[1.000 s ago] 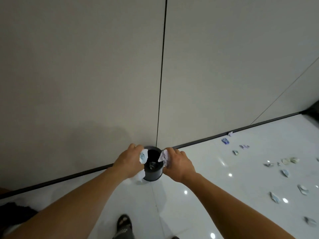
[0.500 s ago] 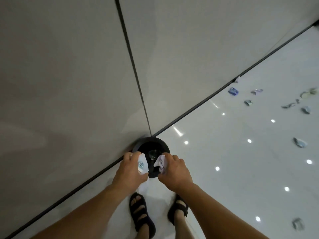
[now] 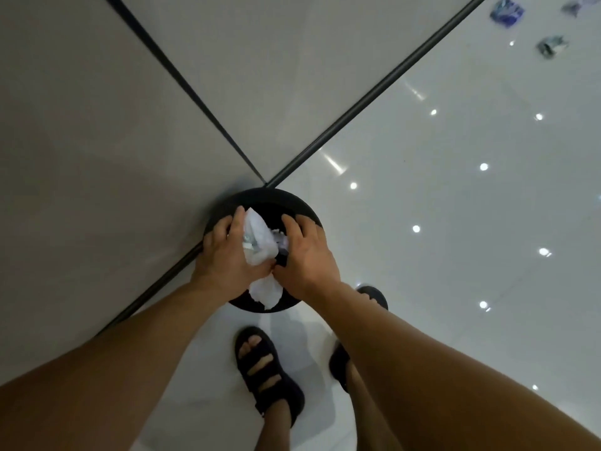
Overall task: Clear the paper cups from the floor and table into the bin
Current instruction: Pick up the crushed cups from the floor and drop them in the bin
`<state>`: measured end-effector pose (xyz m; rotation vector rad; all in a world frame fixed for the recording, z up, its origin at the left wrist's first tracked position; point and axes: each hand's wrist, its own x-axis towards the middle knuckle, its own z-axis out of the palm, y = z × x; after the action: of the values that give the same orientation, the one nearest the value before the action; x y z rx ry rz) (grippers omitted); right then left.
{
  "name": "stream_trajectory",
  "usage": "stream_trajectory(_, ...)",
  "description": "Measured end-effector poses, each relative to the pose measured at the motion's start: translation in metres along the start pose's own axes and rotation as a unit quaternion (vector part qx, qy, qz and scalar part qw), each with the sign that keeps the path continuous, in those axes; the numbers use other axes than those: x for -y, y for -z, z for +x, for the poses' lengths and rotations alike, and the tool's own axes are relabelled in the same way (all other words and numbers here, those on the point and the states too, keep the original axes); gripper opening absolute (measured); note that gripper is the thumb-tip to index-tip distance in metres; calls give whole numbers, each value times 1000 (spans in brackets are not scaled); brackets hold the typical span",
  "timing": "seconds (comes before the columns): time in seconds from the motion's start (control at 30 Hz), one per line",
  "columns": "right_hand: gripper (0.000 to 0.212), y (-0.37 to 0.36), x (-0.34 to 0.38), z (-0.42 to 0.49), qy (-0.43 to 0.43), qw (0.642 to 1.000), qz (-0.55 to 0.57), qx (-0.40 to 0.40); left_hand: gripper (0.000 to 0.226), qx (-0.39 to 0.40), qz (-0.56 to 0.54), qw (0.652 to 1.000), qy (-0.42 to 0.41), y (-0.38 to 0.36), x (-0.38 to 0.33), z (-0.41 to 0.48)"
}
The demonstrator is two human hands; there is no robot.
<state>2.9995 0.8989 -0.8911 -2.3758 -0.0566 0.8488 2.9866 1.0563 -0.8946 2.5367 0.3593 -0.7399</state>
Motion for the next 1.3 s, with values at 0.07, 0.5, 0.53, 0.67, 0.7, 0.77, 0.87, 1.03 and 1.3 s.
stream_trajectory(0.07, 86, -3, -3, -4, 10, 1000, 2, 12, 118, 21, 40, 999, -9, -2, -1, 3)
stream_trajectory(0.5, 70, 44, -8, -45, 18, 999, 27, 23, 74, 179, 134, 974, -32, -1, -27, -23)
stream_trajectory(0.53, 69, 44, -13, -45, 16, 999, 28, 27, 76, 189, 146, 971, -28, -7, -26, -22)
stream_trajectory(0.67, 71, 40, -31, -44, 20, 999, 27, 29, 83, 89, 192, 977, -41, -13, -23, -13)
stream_trajectory(0.7, 72, 40, -33, -44, 22, 999, 24, 26, 81, 52, 189, 979, -52, -9, -24, -12)
stream_trajectory(0.77, 75, 41, -32, -48, 22, 999, 17, 29, 78, 7, 186, 980, -73, 5, -26, -15)
stream_trajectory(0.87, 78, 53, -20, -56, 21, 999, 14, 40, 72, 4, 188, 980, -65, 33, -36, -22)
stream_trajectory(1.03, 78, 89, -3, -79, 13, 1000, -4, 3, 67, 2, 167, 984, -67, 76, -72, -48)
stream_trajectory(1.3, 78, 148, -26, -164, -85, 992, 2, -93, 66, 22, 215, 962, -167, 109, -154, -102)
